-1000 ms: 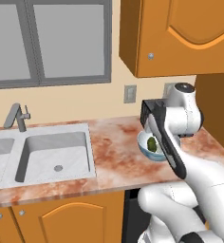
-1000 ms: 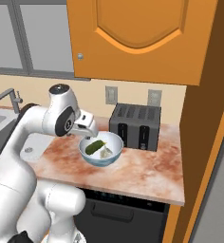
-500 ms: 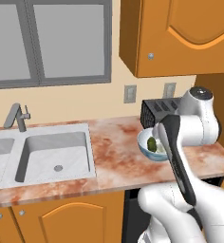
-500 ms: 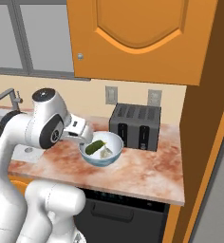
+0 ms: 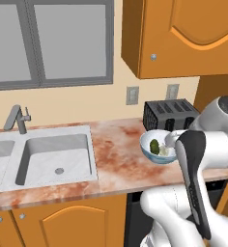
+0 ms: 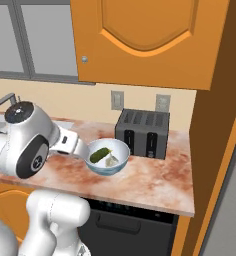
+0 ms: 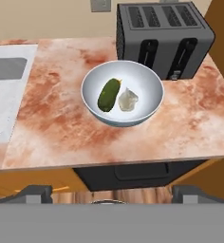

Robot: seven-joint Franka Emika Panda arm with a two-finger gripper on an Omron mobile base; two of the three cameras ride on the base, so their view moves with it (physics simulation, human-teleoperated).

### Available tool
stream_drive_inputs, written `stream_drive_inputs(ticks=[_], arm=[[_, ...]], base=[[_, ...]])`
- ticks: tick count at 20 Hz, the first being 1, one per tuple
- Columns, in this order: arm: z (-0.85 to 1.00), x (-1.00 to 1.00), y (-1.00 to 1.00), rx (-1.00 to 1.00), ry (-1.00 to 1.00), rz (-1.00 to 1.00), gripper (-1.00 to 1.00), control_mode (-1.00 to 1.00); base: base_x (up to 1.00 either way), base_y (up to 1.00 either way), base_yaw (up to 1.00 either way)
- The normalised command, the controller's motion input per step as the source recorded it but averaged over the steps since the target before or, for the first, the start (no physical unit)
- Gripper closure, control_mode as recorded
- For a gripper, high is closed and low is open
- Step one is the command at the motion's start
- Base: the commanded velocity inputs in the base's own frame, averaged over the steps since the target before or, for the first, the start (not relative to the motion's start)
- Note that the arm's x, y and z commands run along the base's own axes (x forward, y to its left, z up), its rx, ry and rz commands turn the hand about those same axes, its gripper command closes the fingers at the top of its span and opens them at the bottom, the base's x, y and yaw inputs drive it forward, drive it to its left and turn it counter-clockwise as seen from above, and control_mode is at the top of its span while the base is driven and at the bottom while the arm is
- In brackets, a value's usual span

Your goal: Take the garlic, cucumber, and tangerine from the freezer and place them in the bowl on the counter.

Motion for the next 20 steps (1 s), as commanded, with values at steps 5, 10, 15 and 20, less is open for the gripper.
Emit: stream_drive_inputs(ticks=[5, 10, 15, 20], arm=[[0.58, -0.09, 0.02, 0.00, 0.00, 0.00, -1.00, -1.00], [0.54, -0.02, 0.13, 0.00, 0.00, 0.00, -1.00, -1.00], [0.26, -0.23, 0.04, 0.00, 0.00, 0.00, -1.00, -1.00], [0.00, 0.00, 0.00, 0.00, 0.00, 0.00, -1.00, 1.00]], base=[[0.00, 0.00, 0.00], [0.00, 0.00, 0.00], [0.00, 0.00, 0.00], [-0.97, -0.36, 0.00]])
